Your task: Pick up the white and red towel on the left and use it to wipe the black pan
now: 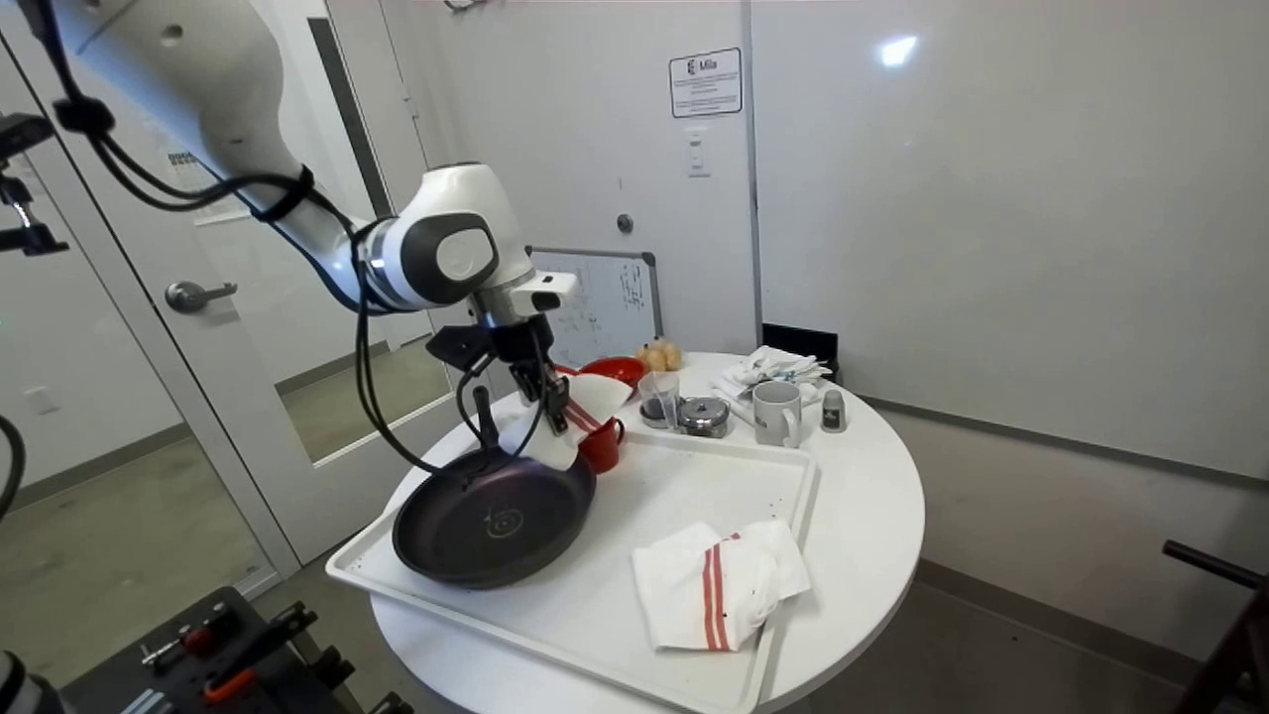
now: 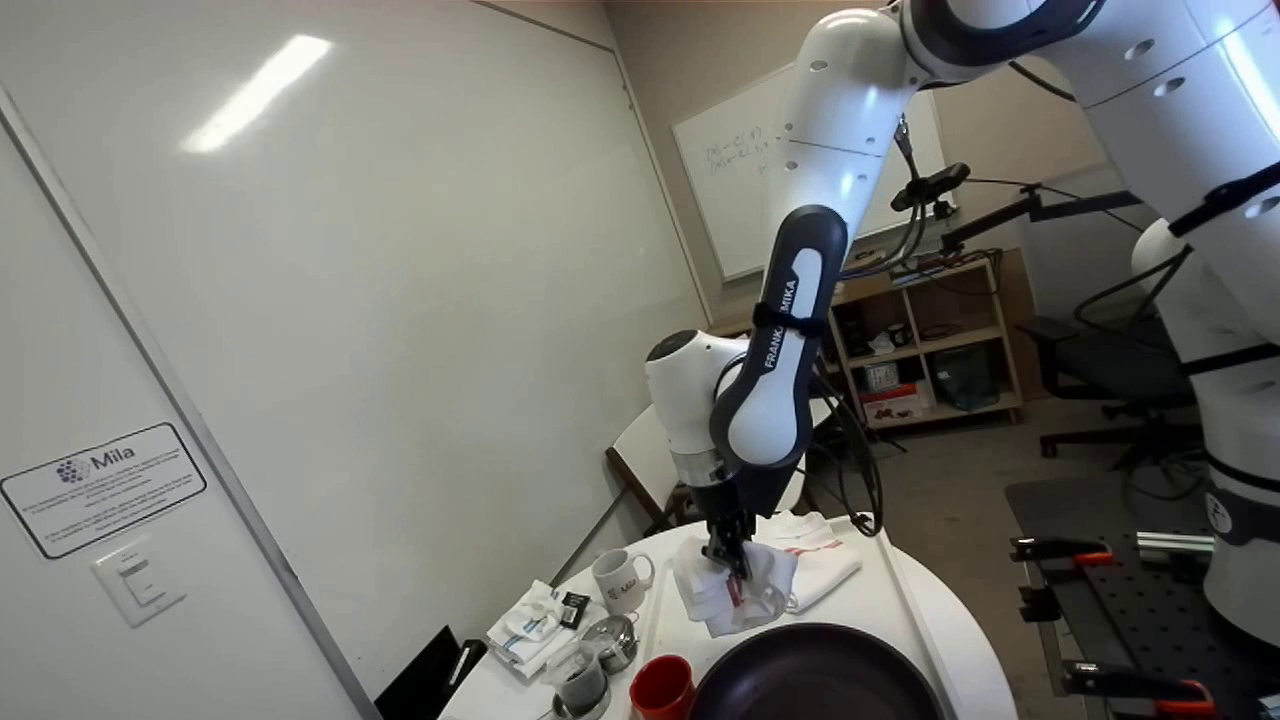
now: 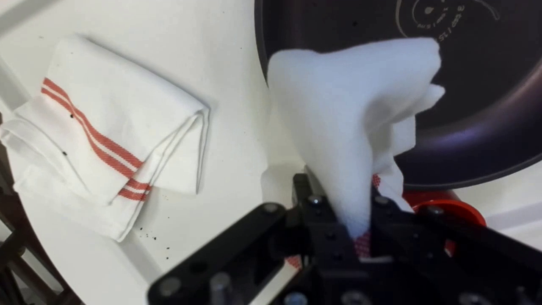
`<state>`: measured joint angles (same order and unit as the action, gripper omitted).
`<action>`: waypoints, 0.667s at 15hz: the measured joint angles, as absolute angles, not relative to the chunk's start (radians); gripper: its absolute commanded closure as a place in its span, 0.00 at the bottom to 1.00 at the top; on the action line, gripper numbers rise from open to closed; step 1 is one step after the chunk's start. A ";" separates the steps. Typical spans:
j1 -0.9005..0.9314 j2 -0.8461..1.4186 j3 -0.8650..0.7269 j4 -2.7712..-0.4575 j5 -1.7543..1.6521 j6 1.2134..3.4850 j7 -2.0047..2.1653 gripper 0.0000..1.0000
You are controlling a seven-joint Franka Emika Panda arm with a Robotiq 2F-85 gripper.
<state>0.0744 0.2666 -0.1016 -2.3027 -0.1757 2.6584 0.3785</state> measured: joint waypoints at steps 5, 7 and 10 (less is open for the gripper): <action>0.097 0.416 -0.099 -2.174 -0.176 2.569 0.379 0.96; 0.099 0.480 -0.102 -2.115 -0.175 2.533 0.386 0.96; 0.102 0.574 -0.103 -2.025 -0.171 2.482 0.397 0.96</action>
<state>0.1021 0.5745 -0.1030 -2.0248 -0.1711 2.4817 0.3973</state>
